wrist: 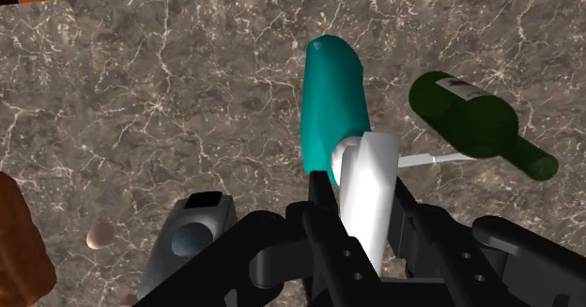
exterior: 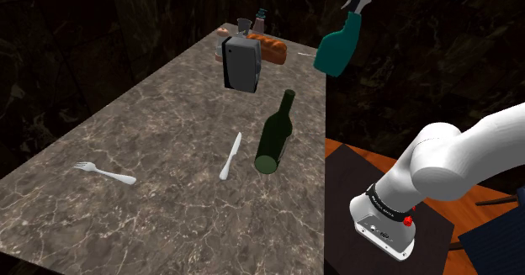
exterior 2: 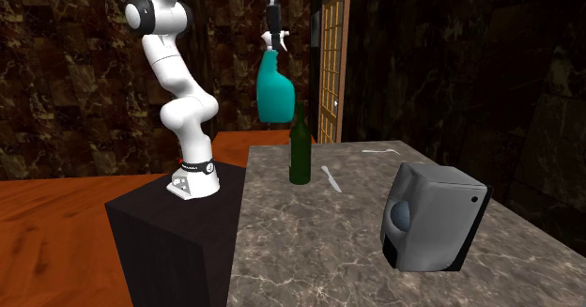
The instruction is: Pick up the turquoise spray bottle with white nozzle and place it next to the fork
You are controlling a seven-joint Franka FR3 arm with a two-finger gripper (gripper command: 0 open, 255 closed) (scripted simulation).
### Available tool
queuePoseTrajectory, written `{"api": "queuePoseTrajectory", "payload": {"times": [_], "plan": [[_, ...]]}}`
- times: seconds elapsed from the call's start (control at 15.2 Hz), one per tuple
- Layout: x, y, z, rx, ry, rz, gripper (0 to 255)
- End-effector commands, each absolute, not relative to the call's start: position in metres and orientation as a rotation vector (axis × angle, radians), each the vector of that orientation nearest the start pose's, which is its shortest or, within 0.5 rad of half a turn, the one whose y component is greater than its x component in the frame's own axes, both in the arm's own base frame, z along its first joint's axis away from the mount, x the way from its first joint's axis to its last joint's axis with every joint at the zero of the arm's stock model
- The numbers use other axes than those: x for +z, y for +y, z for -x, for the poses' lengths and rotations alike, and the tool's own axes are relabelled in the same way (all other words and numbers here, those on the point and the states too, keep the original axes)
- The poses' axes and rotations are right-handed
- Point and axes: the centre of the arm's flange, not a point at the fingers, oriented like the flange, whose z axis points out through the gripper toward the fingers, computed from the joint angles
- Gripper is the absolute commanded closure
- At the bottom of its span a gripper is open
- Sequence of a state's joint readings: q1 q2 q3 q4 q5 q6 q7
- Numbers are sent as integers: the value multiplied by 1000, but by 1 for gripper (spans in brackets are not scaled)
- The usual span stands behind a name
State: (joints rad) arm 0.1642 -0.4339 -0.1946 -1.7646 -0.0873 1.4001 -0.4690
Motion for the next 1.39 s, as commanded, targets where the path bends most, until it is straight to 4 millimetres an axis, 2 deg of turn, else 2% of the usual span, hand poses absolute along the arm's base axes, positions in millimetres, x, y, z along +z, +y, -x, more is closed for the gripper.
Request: {"api": "queuePoseTrajectory", "payload": {"times": [0.0,1.32], "plan": [[714,-25,-392,-92,-682,3085,255],[635,227,-395,-92,-682,3085,255]]}}
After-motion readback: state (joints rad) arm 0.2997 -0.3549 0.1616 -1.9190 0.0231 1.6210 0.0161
